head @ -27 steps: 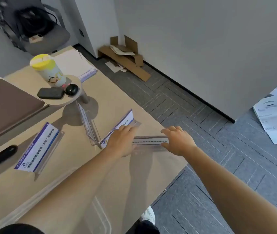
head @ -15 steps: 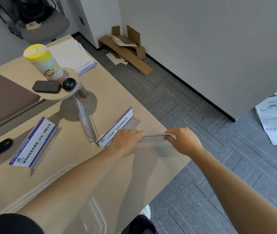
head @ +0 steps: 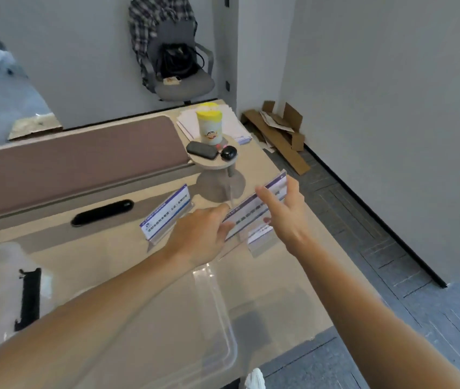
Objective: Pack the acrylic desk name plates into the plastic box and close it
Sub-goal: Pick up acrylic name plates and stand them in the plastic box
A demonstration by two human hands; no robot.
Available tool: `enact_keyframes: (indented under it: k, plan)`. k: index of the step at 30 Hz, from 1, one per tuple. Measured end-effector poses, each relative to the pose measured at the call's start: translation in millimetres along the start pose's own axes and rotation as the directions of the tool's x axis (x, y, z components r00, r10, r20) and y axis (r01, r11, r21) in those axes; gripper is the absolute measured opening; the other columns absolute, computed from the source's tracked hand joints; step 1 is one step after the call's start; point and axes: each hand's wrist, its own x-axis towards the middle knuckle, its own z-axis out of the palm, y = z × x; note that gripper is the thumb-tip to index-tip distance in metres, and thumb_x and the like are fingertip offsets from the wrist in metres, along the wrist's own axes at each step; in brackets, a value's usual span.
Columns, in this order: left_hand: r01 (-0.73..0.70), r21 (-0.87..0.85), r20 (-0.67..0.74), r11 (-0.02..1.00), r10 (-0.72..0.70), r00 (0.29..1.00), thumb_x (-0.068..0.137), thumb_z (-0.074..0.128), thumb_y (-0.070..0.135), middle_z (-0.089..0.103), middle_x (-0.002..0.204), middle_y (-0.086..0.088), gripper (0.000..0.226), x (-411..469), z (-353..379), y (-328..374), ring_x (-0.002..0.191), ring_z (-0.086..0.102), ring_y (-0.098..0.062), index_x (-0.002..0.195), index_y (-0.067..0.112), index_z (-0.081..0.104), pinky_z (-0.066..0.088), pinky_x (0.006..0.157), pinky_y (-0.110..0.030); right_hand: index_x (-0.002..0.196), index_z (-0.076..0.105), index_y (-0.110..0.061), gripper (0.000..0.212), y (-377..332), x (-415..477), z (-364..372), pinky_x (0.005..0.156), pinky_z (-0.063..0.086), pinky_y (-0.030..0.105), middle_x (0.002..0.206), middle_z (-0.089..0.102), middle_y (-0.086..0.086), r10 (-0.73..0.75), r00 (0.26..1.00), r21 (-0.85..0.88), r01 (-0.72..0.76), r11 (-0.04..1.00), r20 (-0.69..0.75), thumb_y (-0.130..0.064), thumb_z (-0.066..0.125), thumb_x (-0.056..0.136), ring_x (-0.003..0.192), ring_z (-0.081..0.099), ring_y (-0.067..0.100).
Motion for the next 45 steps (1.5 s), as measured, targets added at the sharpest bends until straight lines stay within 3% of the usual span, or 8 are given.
enact_keyframes:
  k: [4,7,10,16,21,29,35,45]
  plan:
    - [0.107,0.012,-0.034,0.994,-0.107,0.994,0.097,0.051,0.043,0.063,0.086,0.007,0.026,-83,-47,-55,0.074,0.059,-0.017,0.114,0.024,0.055,0.048,0.058,-0.034,0.111,0.044,-0.043,0.051,-32,-45,90,0.093,0.054,0.049,0.127,0.043,-0.003,-0.065,0.995,0.001,0.065,0.998,0.073,-0.062,0.069,0.07,0.113,0.055,0.022]
    - [0.134,-0.162,0.097,0.978,-0.119,0.988,0.089,0.062,0.043,0.061,0.113,0.007,0.071,-156,-86,-92,0.09,0.06,-0.018,0.146,0.044,0.018,0.052,0.074,-0.036,0.112,0.049,-0.042,0.045,-54,-83,153,0.09,0.054,0.05,0.117,0.052,-0.002,-0.121,0.984,0.011,0.121,0.993,0.127,-0.052,0.069,0.073,0.104,0.06,0.02]
    - [0.137,-0.333,0.21,0.933,-0.068,0.975,0.083,0.073,0.033,0.048,0.135,0.015,0.099,-228,-117,-127,0.111,0.057,-0.013,0.138,0.068,-0.002,0.052,0.089,-0.032,0.133,0.04,-0.024,0.052,-68,-117,209,0.084,0.053,0.048,0.115,0.055,0.003,-0.086,0.966,0.036,0.08,0.996,0.244,-0.032,0.065,0.088,0.1,0.062,0.021]
    - [0.139,-0.341,0.069,0.93,-0.123,0.99,0.085,0.075,0.026,0.045,0.123,0.03,0.086,-322,-146,-193,0.097,0.048,0.018,0.13,0.074,0.02,0.04,0.078,-0.004,0.133,0.035,-0.018,0.044,-92,-170,309,0.075,0.052,0.04,0.111,0.054,0.008,-0.075,0.899,0.017,0.075,0.997,0.432,-0.023,0.056,0.095,0.103,0.059,0.025]
    - [0.241,-0.288,-0.053,0.927,-0.267,0.962,0.08,0.078,0.037,0.06,0.131,0.006,0.088,-365,-158,-236,0.103,0.059,-0.013,0.128,0.079,0.017,0.051,0.091,-0.036,0.129,0.029,-0.032,0.044,-103,-188,384,0.073,0.047,0.029,0.11,0.05,-0.008,-0.15,0.769,0.026,0.171,0.985,0.622,-0.031,0.06,0.097,0.098,0.057,0.013]
    - [0.473,-0.153,-0.07,0.868,-0.487,0.871,0.078,0.074,0.051,0.046,0.138,0.023,0.089,-405,-180,-288,0.104,0.045,0.003,0.144,0.055,0.015,0.041,0.09,-0.018,0.131,0.036,-0.043,0.05,-96,-178,495,0.085,0.05,0.048,0.121,0.053,-0.006,-0.059,0.651,0.069,0.01,0.998,0.757,-0.026,0.065,0.093,0.106,0.059,0.021]
    - [0.569,-0.177,-0.086,0.803,-0.588,0.804,0.075,0.038,0.085,0.039,0.147,0.015,0.088,-465,-177,-369,0.134,0.037,-0.005,0.146,0.033,0.036,0.036,0.111,-0.033,0.118,0.049,-0.046,0.048,-75,-180,557,0.08,0.054,0.048,0.136,0.05,-0.005,0.028,0.586,0.031,-0.09,0.995,0.81,-0.031,0.073,0.08,0.107,0.06,0.023]
    - [0.694,-0.121,-0.228,0.71,-0.7,0.677,0.083,0.04,0.058,0.031,0.148,-0.016,0.064,-508,-152,-518,0.131,0.036,-0.042,0.14,0.027,0.043,0.04,0.1,-0.049,0.135,0.047,-0.039,0.079,-1,-189,666,0.097,0.048,0.058,0.137,0.051,-0.005,0.267,0.656,-0.183,-0.195,0.964,0.706,-0.04,0.082,0.064,0.113,0.059,0.025]
